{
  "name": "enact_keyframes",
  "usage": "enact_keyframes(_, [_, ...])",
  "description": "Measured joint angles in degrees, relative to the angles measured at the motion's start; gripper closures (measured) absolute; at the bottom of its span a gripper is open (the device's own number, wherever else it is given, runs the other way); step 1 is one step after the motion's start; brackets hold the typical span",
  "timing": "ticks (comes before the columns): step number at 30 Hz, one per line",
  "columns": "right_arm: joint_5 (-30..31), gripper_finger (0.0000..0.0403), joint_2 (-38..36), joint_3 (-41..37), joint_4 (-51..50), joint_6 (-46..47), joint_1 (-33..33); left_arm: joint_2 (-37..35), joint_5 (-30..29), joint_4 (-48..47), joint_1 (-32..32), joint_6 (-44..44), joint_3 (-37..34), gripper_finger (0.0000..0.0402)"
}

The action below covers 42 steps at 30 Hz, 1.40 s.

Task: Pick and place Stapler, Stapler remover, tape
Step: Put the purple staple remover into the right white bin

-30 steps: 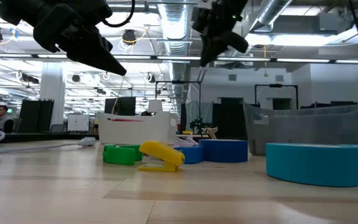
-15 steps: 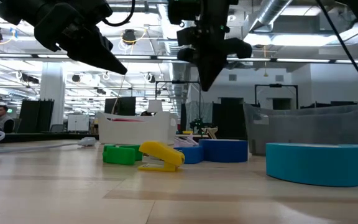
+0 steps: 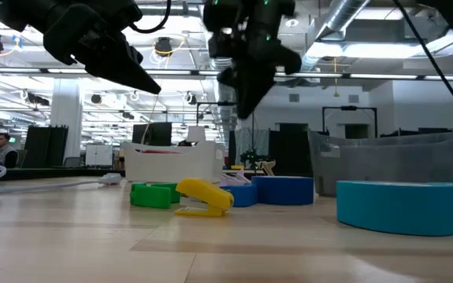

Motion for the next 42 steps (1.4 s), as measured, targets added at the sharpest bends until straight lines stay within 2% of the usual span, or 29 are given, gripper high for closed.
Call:
enact_keyframes(8, [-0.2,0.0240,4.7,0.0,-6.0,0.9,-0.8,0.0,0.0,-0.1,0.0,0.0,0.0,0.0400])
enact_keyframes(13, [-0.2,0.0205,4.7,-2.7,-3.4,0.8,-1.4,0.0,0.0,-0.1,0.0,0.0,0.0,0.0400])
enact_keyframes(17, [-0.2,0.0203,4.8,-5.7,-0.3,0.9,-1.7,0.0,0.0,-0.2,0.0,0.0,0.0,0.0400])
enact_keyframes(25, [0.1,0.0227,4.9,-10.4,4.2,0.9,-2.4,0.0,0.0,-0.2,0.0,0.0,-0.1,0.0400])
enact_keyframes(32, [0.2,0.0245,4.8,-10.6,5.0,0.7,-3.0,0.0,0.0,-0.2,0.0,0.0,-0.1,0.0400])
enact_keyframes(39, [3.0,0.0251,4.2,-8.4,2.6,1.5,-2.7,0.0,0.0,-0.2,0.0,0.0,-0.1,0.0400])
enact_keyframes(42, [2.8,0.0254,4.2,-8.2,6.1,4.4,-2.0,0.0,0.0,-0.2,0.0,0.0,-0.1,0.0400])
